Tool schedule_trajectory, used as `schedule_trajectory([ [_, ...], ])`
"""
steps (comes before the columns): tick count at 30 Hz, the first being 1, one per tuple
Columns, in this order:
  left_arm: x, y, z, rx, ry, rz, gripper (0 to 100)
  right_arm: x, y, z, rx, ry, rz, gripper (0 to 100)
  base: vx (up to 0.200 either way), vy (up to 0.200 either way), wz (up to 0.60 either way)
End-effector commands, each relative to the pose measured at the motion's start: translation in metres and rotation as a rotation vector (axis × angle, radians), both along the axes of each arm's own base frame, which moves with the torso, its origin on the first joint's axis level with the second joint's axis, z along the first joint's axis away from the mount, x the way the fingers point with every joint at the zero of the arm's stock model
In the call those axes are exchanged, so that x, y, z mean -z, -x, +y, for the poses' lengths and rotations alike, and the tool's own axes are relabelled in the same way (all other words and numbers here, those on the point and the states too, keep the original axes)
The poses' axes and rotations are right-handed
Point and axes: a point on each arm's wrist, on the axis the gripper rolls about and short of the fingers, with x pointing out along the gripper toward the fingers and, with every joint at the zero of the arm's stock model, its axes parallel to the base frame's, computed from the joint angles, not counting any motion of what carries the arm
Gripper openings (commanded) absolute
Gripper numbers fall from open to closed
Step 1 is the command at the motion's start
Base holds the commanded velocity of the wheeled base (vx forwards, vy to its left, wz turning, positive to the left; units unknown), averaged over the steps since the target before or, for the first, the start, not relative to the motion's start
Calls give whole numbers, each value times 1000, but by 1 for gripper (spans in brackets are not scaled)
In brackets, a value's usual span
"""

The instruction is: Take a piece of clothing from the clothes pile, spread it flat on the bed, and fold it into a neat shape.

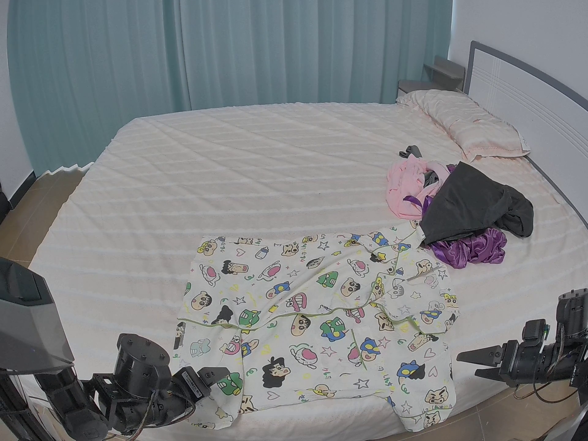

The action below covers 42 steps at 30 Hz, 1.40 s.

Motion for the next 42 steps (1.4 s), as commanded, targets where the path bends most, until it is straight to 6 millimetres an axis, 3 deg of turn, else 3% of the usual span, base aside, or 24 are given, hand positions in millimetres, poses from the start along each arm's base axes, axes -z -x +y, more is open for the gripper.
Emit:
schedule_trajectory([
  [1,1,-2,-1,-5,1,1,100,3,3,0,1,2,22,100,0,0,0],
  [11,-3,-11,-11,21,93,7,100,2,4,0,1,2,12,100,0,0,0],
  [17,9,-17,-15,21,57,30,100,2,4,0,2,3,12,100,0,0,0],
  [28,11,-22,-20,27,68,13,100,2,4,0,1,2,12,100,0,0,0],
  [29,12,-22,-20,27,67,16,0,2,4,0,2,3,11,100,0,0,0],
  [38,12,-23,-16,2,59,19,0,2,4,0,2,1,13,100,0,0,0],
  [42,-3,-31,-2,-83,70,-53,0,1,4,0,4,0,8,100,0,0,0],
])
